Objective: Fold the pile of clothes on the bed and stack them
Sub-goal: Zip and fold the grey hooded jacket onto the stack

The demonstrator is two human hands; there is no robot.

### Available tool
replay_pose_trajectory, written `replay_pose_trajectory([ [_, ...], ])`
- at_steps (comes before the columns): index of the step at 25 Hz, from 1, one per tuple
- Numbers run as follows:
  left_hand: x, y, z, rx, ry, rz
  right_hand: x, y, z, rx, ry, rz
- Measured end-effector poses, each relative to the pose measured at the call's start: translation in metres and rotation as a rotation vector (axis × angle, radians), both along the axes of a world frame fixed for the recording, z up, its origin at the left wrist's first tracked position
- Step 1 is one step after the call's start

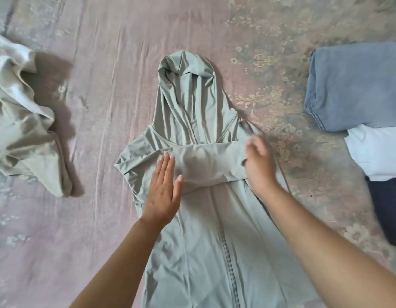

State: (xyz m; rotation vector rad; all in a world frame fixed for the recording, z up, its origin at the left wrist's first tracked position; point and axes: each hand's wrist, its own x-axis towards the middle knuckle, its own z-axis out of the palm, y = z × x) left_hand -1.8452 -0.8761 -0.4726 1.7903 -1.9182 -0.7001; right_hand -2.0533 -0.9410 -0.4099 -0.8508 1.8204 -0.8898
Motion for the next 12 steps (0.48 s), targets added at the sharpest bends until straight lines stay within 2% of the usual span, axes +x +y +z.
replay_pose_trajectory([
  [1, -0.004, -0.005, 0.003, -0.009, 0.057, 0.022, 0.026, 0.006, -0.001, -0.004, -0.012, 0.137],
  [3, -0.010, -0.012, 0.003, -0.072, 0.021, 0.005, 0.060, 0.021, -0.012, 0.077, -0.110, 0.339],
  [5, -0.016, -0.014, -0.005, -0.096, -0.091, -0.062, 0.056, 0.036, -0.022, 0.131, -0.120, 0.348],
  [7, -0.024, -0.009, -0.013, -0.085, -0.203, -0.194, 0.022, 0.045, -0.022, 0.132, 0.032, 0.273],
  [10, -0.040, -0.007, -0.030, -0.088, -0.346, -0.420, -0.046, 0.057, -0.019, 0.177, 0.326, 0.315],
  [12, -0.052, -0.016, -0.041, -0.089, -0.412, -0.452, -0.091, 0.064, -0.030, 0.269, 0.520, 0.318],
])
